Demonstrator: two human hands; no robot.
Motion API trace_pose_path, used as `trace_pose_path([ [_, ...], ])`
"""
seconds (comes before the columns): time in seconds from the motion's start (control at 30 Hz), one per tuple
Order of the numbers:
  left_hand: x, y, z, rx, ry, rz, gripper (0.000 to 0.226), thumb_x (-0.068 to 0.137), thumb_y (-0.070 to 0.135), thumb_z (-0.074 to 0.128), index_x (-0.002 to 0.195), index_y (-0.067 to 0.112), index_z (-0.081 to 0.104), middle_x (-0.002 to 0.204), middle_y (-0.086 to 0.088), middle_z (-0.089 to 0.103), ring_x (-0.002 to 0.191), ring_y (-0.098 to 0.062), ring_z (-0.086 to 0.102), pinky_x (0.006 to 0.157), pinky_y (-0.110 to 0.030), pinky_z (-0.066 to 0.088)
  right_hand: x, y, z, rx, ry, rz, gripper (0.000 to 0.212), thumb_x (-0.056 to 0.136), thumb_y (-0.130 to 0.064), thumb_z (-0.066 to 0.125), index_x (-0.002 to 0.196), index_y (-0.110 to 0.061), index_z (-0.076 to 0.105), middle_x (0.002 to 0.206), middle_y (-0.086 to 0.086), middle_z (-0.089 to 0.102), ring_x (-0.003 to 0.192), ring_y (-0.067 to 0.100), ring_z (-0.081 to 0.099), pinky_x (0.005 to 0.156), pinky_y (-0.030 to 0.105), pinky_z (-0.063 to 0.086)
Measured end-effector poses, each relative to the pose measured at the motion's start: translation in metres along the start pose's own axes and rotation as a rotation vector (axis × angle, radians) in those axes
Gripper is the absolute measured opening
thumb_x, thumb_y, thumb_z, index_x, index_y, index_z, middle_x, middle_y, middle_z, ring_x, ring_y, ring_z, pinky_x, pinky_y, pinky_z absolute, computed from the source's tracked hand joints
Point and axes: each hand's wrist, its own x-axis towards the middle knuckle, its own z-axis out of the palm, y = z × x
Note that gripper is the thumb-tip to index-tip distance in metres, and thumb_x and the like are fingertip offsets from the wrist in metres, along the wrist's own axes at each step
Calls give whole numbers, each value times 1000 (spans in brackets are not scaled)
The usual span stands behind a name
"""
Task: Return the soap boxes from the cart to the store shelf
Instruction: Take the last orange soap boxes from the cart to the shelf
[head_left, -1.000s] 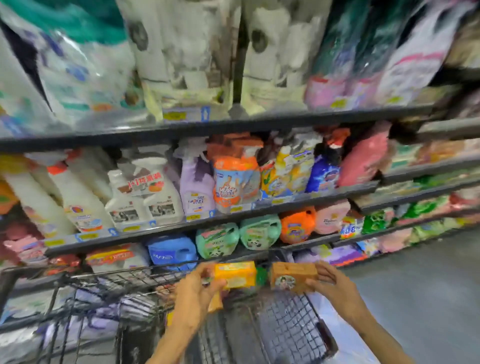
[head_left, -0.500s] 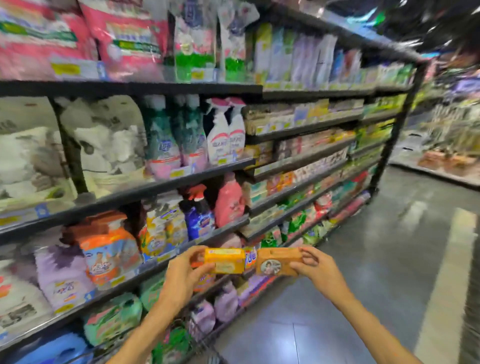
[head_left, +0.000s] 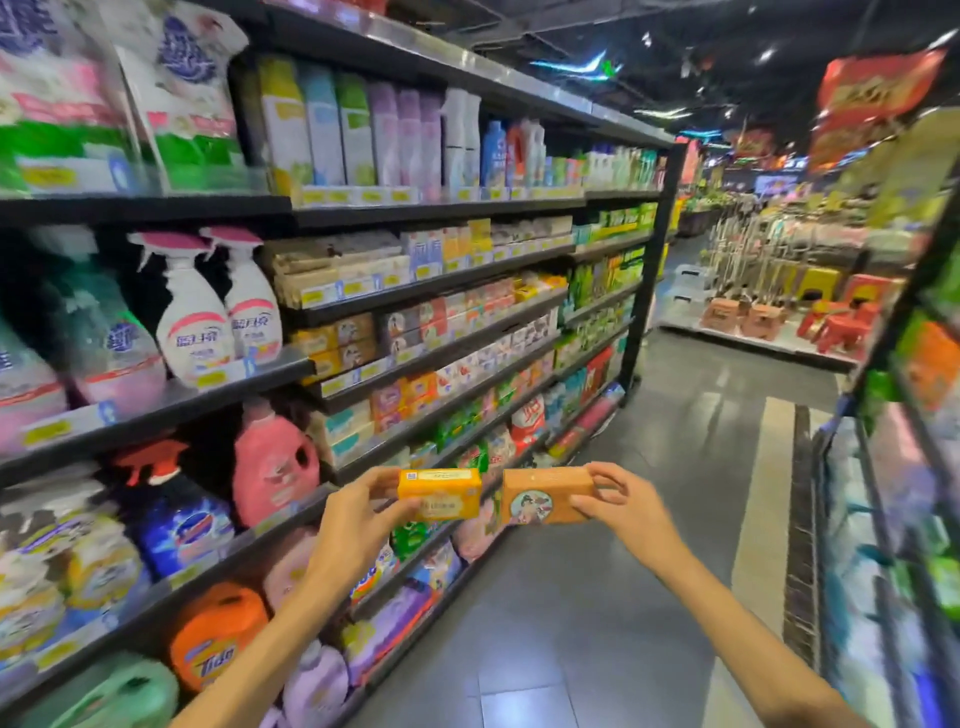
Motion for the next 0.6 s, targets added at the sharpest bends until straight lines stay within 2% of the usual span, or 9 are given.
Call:
trace_pose_path([
  [0.1, 38, 7, 34, 24, -10, 20, 34, 83, 29, 82, 115, 28, 70, 97, 11, 77, 77, -7, 73, 75, -40, 62, 34, 14, -27, -5, 34, 7, 46, 75, -16, 86, 117, -16, 66, 108, 3, 71, 92, 9, 71, 79, 25, 57],
  [0.17, 67, 8, 54, 67, -13, 60, 36, 83, 32, 81, 116, 27, 69, 98, 14, 76, 83, 1, 71, 79, -30, 59, 61, 23, -41, -6, 42, 3, 49, 75, -18, 86, 120, -17, 66, 111, 2, 71, 96, 14, 71, 83, 31, 58],
  [0.23, 98, 6, 71, 112, -5, 96, 36, 83, 32, 81, 117, 25, 70, 101, 17, 75, 94, 7, 68, 83, -20, 54, 92, 28, -52, -5, 58, 4, 49, 76, -17, 86, 120, -17, 66, 112, 3, 71, 96, 14, 71, 80, 28, 59],
  [0.33, 146, -3, 90, 99, 7, 99, 37, 83, 31, 81, 118, 27, 69, 102, 18, 74, 97, 6, 68, 89, -28, 57, 139, 31, -60, -10, 54, -32, 47, 77, -17, 85, 120, -18, 66, 110, 0, 71, 92, 9, 72, 72, 21, 57],
  [0.43, 194, -12, 99, 69, 25, 96, 37, 83, 31, 81, 118, 29, 68, 104, 17, 75, 98, 3, 69, 91, -34, 58, 188, 31, -62, -6, 38, -34, 40, 78, -15, 84, 112, -25, 66, 107, -2, 72, 91, 8, 72, 71, 20, 56],
  [0.5, 221, -16, 100, 68, 51, 100, 34, 83, 32, 81, 115, 32, 68, 104, 19, 74, 97, 4, 69, 90, -34, 58, 218, 29, -57, -6, 22, -56, 39, 79, -15, 83, 109, -31, 64, 105, -3, 72, 91, 8, 71, 71, 21, 57],
  [0.6, 258, -25, 95, 89, 103, 83, 34, 84, 29, 80, 115, 31, 67, 104, 18, 73, 95, 5, 68, 89, -30, 57, 273, 28, -41, 4, -20, -90, 38, 80, -16, 82, 110, -30, 63, 102, -4, 72, 90, 5, 70, 68, 20, 56],
])
